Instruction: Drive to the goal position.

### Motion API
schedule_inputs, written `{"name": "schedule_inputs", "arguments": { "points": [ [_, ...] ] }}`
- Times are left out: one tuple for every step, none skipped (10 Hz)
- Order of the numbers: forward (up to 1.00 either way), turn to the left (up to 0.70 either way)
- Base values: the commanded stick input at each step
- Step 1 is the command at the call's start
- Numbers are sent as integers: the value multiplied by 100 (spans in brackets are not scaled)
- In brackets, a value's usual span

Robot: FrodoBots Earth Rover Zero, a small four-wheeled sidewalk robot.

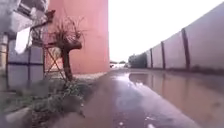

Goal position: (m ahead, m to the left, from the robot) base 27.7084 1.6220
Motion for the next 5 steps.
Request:
{"name": "schedule_inputs", "arguments": {
  "points": [
    [100, 0],
    [100, -16],
    [100, -40],
    [100, -40],
    [100, -16]
  ]
}}
